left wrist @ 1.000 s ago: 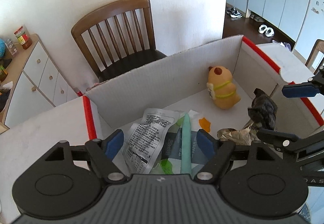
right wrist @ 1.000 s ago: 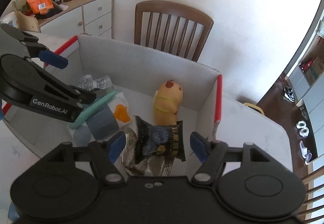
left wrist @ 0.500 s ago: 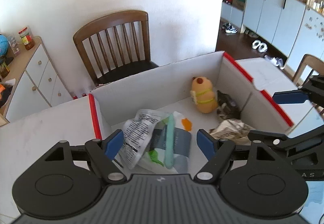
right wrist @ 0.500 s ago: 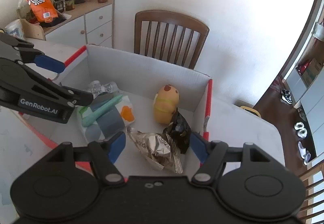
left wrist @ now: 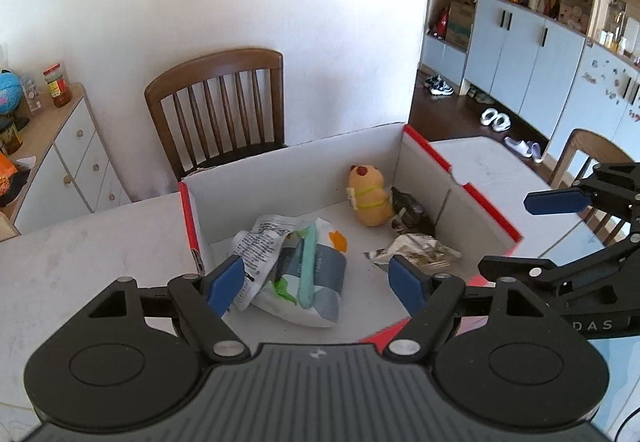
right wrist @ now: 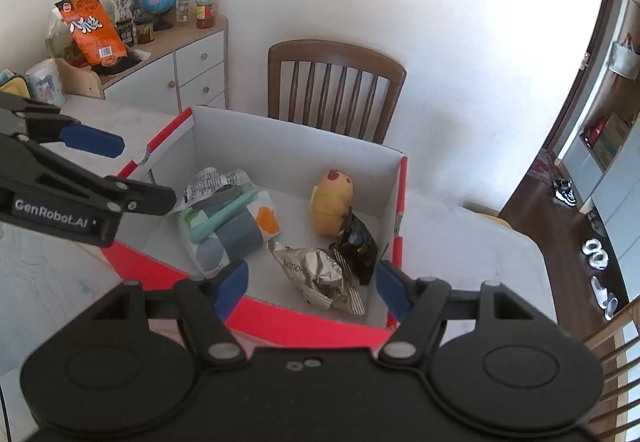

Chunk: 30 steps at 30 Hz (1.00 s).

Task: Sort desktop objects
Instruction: 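Withdraw both tools from the box toward the items on the glass tabletop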

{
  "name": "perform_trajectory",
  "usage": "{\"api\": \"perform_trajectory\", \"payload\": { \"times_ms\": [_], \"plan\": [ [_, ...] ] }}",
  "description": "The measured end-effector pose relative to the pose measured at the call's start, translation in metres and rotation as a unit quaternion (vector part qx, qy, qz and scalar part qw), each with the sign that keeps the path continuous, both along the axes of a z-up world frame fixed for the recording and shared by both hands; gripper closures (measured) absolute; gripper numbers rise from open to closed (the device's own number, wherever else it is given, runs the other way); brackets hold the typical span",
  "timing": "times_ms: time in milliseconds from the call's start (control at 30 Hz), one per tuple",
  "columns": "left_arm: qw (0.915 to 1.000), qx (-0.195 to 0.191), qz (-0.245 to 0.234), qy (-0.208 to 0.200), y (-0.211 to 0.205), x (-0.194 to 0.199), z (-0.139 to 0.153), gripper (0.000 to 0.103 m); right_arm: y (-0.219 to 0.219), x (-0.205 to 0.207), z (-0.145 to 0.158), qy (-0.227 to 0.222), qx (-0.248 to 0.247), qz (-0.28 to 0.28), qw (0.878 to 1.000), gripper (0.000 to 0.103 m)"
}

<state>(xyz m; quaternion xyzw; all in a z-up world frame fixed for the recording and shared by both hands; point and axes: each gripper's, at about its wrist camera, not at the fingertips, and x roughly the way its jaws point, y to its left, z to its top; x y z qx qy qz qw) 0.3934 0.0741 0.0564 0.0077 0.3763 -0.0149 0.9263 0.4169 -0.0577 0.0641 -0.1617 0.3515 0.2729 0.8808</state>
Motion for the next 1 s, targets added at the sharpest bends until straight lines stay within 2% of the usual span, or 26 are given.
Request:
{"api": "perform_trajectory", "payload": {
  "times_ms": [100,300,400,533,700,867,1000],
  "plan": [
    [0.9999,-0.008,-0.004,-0.006,-0.003,-0.009,0.003,0.020,-0.006,-0.009,0.004,0.001,0.008,-0.004,1.000,0.031],
    [0.9995,-0.019,-0.015,-0.019,-0.006,-0.030,0.007,0.018,-0.015,-0.031,0.011,-0.003,0.023,-0.007,1.000,0.029],
    [0.9992,-0.032,-0.017,-0.019,-0.004,-0.041,0.005,0.017,-0.018,-0.044,0.013,-0.007,0.029,-0.004,1.000,0.026],
    [0.9990,-0.029,-0.017,-0.028,-0.003,-0.058,0.001,0.013,-0.023,-0.066,0.012,-0.012,0.044,-0.006,0.999,0.020],
    [0.9969,-0.037,-0.024,-0.065,0.000,-0.081,0.002,0.001,-0.028,-0.090,0.009,-0.016,0.054,-0.018,0.998,0.017],
    [0.9935,-0.025,-0.031,-0.106,0.000,-0.104,0.006,0.001,-0.031,-0.116,0.005,-0.023,0.058,-0.030,0.998,0.016],
    [0.9912,-0.046,-0.047,-0.115,0.002,-0.118,0.007,0.001,-0.031,-0.138,-0.001,-0.025,0.047,-0.033,0.998,0.016]
  ]
}}
